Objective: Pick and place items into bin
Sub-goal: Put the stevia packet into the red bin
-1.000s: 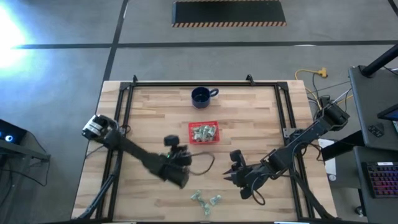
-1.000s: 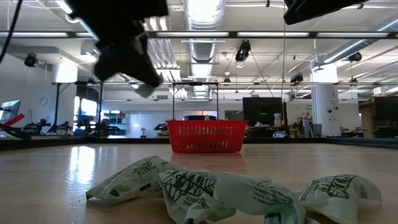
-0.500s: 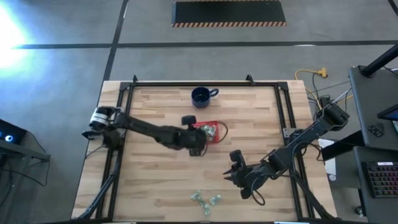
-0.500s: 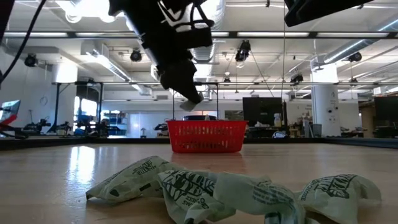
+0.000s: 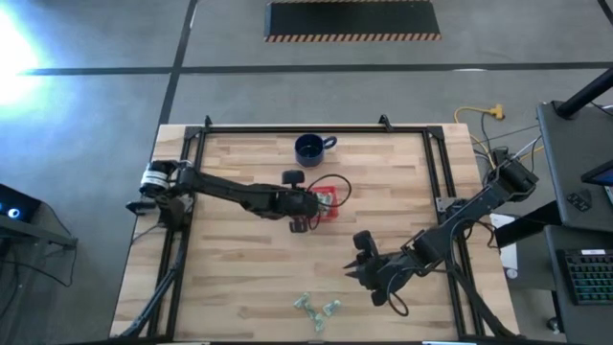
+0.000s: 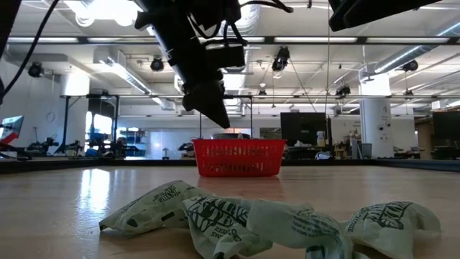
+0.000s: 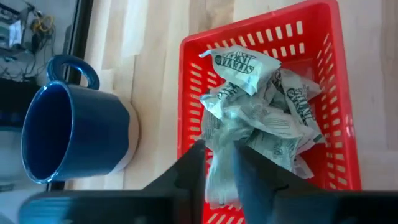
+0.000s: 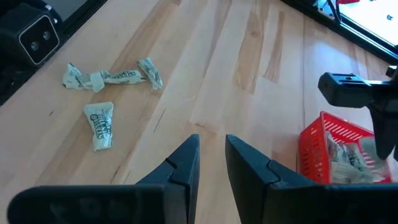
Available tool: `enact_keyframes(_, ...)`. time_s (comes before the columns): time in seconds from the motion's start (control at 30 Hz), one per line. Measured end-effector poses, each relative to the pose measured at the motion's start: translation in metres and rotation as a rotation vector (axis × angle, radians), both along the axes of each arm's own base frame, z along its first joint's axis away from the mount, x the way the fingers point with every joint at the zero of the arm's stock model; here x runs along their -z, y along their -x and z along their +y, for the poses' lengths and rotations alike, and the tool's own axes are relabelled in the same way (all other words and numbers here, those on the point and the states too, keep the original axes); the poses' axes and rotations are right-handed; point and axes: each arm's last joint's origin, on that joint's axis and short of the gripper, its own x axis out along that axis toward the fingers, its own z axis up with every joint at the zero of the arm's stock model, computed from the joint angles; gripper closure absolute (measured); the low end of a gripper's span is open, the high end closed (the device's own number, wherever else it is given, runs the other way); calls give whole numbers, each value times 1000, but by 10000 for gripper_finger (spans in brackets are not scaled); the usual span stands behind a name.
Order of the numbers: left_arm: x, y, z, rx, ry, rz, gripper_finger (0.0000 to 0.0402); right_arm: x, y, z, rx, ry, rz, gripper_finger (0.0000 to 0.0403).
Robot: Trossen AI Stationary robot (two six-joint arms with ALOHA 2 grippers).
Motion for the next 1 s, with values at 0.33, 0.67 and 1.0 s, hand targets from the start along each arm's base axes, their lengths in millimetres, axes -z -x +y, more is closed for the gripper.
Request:
enact_keyframes(0.33,-10,18,1,14,76,106,261,2,0,1,9,-68,20,335)
enact_keyframes(0.67,-41,68,-59,93,241,22,256,26,-19,14,-75,-55,38,335)
enact_keyframes(1.0,-32,113,-147,252,148,-248,255,34,-39,31,-150,-204,54,329)
